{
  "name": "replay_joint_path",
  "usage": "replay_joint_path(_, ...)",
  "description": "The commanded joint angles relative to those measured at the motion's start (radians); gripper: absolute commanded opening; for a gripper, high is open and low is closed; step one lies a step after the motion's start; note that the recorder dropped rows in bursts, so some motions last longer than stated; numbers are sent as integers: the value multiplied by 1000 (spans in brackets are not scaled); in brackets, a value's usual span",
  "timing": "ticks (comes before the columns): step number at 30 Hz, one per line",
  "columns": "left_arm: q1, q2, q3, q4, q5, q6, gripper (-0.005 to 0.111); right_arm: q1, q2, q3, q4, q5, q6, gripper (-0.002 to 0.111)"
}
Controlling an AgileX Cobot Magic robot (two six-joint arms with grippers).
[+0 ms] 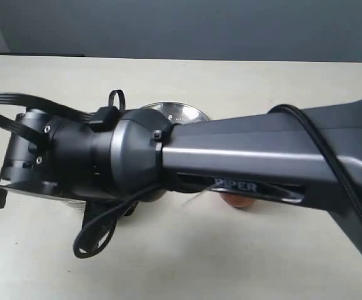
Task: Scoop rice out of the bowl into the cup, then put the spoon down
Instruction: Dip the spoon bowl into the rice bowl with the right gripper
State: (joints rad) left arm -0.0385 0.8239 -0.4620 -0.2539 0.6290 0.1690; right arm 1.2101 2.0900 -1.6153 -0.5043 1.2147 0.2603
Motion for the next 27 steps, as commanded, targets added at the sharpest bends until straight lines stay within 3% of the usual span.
replay_joint_path(1,-3,1,-6,8,-4,-1,0,-14,-38,-5,22,6,33,-1)
replay_joint_path(10,-3,1,-6,8,-4,-1,0,-57,-55,-5,162,6,29,-1)
replay_joint_path(27,-3,1,-6,8,-4,-1,0,-59,-62,-5,200,4,49,-1)
